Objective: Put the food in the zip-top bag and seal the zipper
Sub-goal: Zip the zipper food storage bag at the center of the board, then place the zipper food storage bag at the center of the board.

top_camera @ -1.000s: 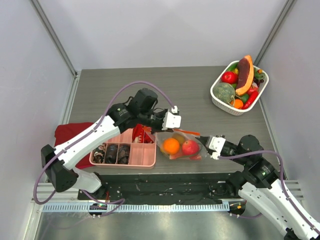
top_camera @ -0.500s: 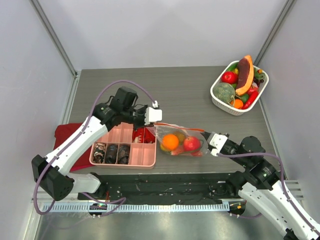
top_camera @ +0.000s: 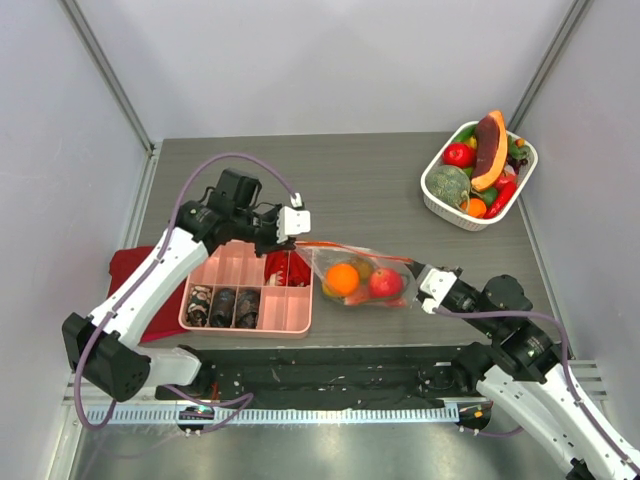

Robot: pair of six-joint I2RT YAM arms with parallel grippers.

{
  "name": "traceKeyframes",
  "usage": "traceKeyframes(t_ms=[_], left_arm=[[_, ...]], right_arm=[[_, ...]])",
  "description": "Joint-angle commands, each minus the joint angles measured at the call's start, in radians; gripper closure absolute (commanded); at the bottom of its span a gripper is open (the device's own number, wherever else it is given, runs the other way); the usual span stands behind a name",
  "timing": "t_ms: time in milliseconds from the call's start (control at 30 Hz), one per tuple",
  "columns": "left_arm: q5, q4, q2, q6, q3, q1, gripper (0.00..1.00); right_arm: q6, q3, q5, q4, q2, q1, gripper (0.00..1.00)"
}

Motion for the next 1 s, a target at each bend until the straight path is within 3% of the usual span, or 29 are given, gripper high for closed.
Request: traceKeyframes(t_ms=[0, 67, 200, 400, 533, 700, 800, 833, 933, 967], left_arm=[[0.025, -0.046, 0.019, -0.069, 0.099, -0.007, 0.56], [0.024, -0.021, 0.028, -0.131, 0.124, -0.047, 0.41], [0.009, 0.074, 0.028, -0.2, 0.128, -0.131, 0.25], [0.002, 0.141, 0.091, -0.2, 0.124, -0.21, 0.19], [0.03, 0.18, 0.149, -0.218, 0.121, -0.229, 0.21], [0.1, 0.186, 0.172, -0.279, 0.115, -0.243, 0.37], [0.127, 0.236, 0.195, -0.445, 0.128, -0.243, 0.61], [0.142, 0.24, 0.2, -0.471, 0.132, -0.243, 0.76], [0.168, 0.25, 0.206, -0.542, 0.133, -0.243, 0.99], [0.164, 0.25, 0.208, -0.556, 0.138, -0.243, 1.0]], right_arm=[[-0.029, 0.017, -0.006, 0.066, 0.021, -0.004, 0.99], [-0.024, 0.028, -0.04, 0.067, 0.043, -0.005, 0.99], [-0.027, 0.034, -0.088, 0.072, 0.057, -0.005, 0.99], [-0.031, 0.042, -0.103, 0.063, 0.046, -0.005, 0.99], [-0.024, 0.051, -0.106, 0.049, 0.04, -0.004, 0.99], [-0.005, 0.056, -0.111, 0.041, 0.035, -0.004, 0.99], [0.014, 0.043, -0.108, 0.046, 0.038, -0.004, 0.99], [0.02, 0.04, -0.103, 0.049, 0.035, -0.004, 0.99], [0.055, 0.022, -0.074, 0.089, 0.04, -0.004, 0.99], [0.063, 0.022, -0.07, 0.092, 0.043, -0.004, 0.99]])
